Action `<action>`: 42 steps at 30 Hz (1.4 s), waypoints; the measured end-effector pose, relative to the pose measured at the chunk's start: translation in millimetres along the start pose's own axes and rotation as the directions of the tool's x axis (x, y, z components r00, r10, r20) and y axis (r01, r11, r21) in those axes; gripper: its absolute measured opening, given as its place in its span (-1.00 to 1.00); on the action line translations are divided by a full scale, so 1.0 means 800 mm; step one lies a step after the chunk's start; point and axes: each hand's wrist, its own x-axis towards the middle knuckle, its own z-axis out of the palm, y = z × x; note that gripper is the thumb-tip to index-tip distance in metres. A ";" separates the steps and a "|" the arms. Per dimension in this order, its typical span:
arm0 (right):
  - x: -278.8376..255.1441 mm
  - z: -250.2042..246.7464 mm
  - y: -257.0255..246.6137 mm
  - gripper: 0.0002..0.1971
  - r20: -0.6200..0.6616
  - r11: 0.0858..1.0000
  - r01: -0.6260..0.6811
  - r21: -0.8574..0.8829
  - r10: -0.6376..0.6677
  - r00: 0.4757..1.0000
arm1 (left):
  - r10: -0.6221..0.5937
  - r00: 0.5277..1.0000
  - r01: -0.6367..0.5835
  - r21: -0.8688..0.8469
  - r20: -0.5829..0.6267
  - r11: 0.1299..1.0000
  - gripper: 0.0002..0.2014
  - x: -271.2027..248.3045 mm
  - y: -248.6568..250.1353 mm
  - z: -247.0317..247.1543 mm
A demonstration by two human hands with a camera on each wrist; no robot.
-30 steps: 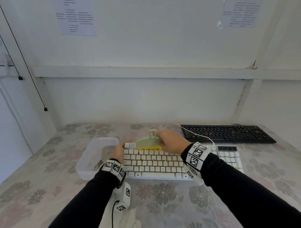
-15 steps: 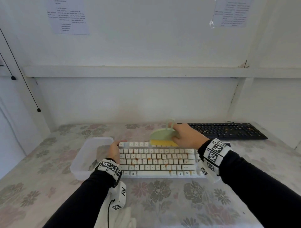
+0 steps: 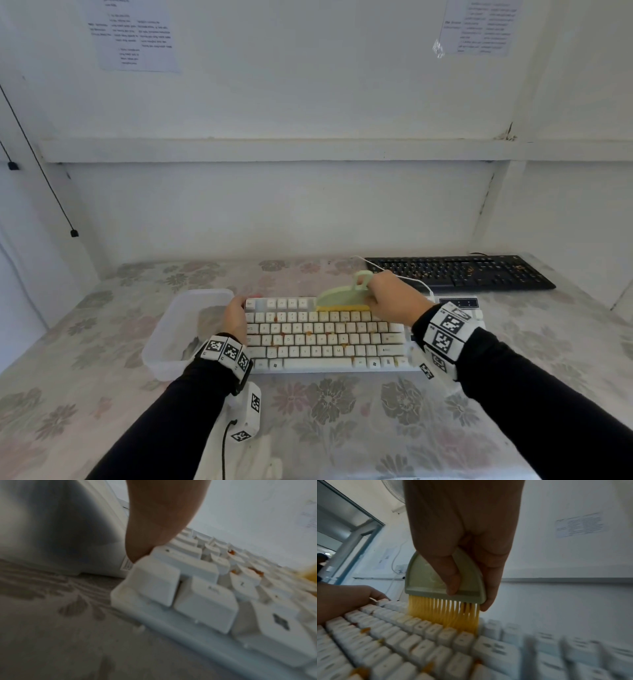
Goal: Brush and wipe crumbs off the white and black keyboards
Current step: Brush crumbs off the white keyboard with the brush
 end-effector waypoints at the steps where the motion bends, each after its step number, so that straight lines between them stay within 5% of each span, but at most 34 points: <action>1: -0.004 -0.004 0.011 -0.74 0.004 0.999 -0.033 0.003 0.033 0.999 | -0.003 1.000 0.003 -0.002 -0.001 1.000 -0.69 0.001 0.000 0.000; 10: -0.041 -0.042 0.091 -0.77 -0.007 0.962 -0.266 -0.067 0.267 0.964 | -0.012 1.000 0.012 0.001 -0.006 1.000 -0.67 -0.001 -0.001 0.000; 17: -0.010 -0.038 0.044 -0.71 -0.102 0.993 0.007 0.114 0.004 0.995 | -0.011 0.999 0.011 0.005 -0.031 1.000 -0.69 -0.002 -0.001 -0.002; 23: 0.026 -0.003 -0.033 -0.73 -0.011 0.981 0.173 0.088 -0.173 0.985 | -0.009 0.999 0.009 0.003 -0.043 1.000 -0.69 0.003 -0.004 -0.002; 31: 0.012 -0.006 -0.006 -0.79 0.003 0.995 0.092 -0.033 -0.092 0.996 | 0.016 0.999 -0.016 0.023 -0.037 1.000 -0.65 0.012 -0.005 -0.002; 37: -0.013 -0.025 0.048 -0.86 0.042 0.980 -0.112 -0.165 0.120 0.992 | 0.009 0.999 -0.008 0.034 -0.034 0.999 -0.71 0.016 -0.008 -0.005; 42: -0.022 -0.052 0.053 -0.66 -0.015 0.993 -0.104 -0.060 0.104 0.995 | 0.012 1.000 -0.011 0.026 -0.017 1.000 -0.71 0.015 -0.007 -0.005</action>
